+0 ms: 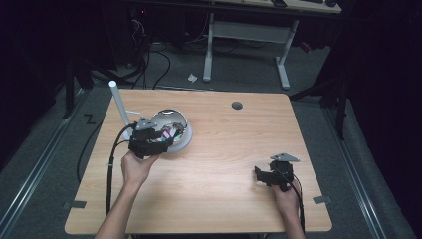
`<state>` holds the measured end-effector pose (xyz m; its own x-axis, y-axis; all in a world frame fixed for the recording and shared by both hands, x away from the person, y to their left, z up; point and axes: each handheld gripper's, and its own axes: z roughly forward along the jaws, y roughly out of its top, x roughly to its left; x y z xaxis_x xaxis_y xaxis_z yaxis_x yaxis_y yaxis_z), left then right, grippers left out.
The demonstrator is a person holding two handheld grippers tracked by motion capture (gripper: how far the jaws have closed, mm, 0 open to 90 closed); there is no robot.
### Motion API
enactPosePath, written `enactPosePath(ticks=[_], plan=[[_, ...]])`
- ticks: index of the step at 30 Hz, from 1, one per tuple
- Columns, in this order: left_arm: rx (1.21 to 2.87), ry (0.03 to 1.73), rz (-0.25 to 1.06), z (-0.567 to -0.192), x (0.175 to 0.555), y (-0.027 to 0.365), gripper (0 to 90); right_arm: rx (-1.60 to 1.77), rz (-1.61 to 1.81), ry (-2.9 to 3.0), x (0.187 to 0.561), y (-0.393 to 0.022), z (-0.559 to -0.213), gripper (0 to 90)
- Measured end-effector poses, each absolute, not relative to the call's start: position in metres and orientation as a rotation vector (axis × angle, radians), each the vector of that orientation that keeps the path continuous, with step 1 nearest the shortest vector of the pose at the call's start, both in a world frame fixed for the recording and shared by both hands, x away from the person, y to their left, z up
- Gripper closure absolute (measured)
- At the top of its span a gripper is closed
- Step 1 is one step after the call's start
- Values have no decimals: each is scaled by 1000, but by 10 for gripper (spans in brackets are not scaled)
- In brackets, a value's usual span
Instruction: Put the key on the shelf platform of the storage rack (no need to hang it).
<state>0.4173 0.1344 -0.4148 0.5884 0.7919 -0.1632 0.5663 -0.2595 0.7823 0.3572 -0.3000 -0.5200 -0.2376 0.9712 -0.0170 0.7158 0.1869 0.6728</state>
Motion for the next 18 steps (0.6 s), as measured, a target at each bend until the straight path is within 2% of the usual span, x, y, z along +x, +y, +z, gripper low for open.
enactPosePath(ticks=[18], plan=[[1920,1064,309,-417,392,135,427,1579,767,2025,357,-300,-520,152]])
